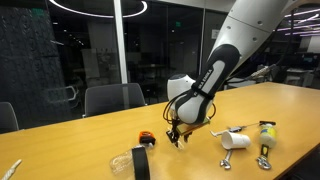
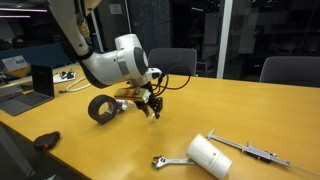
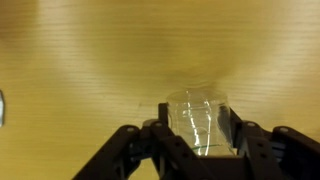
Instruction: Put the clear cup upright
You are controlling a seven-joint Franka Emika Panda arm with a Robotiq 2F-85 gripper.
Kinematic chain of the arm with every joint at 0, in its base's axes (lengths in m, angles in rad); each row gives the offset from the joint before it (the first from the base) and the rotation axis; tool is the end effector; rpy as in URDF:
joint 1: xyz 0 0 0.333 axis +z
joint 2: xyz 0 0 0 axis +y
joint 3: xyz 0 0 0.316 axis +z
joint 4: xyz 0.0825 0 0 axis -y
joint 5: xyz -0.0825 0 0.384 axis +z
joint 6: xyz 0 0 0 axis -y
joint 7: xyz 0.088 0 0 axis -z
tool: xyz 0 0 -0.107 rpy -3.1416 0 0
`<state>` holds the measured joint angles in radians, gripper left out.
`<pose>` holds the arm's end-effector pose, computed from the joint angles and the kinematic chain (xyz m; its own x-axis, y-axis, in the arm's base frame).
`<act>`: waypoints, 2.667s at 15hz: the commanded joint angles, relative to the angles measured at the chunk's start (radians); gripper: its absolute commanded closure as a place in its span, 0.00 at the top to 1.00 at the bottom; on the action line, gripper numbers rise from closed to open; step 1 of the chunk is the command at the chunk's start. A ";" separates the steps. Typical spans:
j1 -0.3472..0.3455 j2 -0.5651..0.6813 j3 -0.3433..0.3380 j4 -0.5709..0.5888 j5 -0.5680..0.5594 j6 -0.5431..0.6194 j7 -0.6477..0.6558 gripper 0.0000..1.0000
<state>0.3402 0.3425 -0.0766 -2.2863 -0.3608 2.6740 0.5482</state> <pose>0.5142 0.1489 0.2052 0.9926 0.0488 0.1112 0.0301 -0.9861 0.1635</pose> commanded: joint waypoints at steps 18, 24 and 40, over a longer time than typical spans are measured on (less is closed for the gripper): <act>0.094 -0.054 -0.197 0.013 -1.023 -0.456 1.444 0.28; -0.072 0.025 0.019 0.052 -1.018 -0.850 1.565 0.28; -0.125 0.272 0.152 0.284 -0.556 -0.860 1.696 0.28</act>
<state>0.2163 0.5510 0.0781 -2.0502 -0.9365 1.7955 2.2149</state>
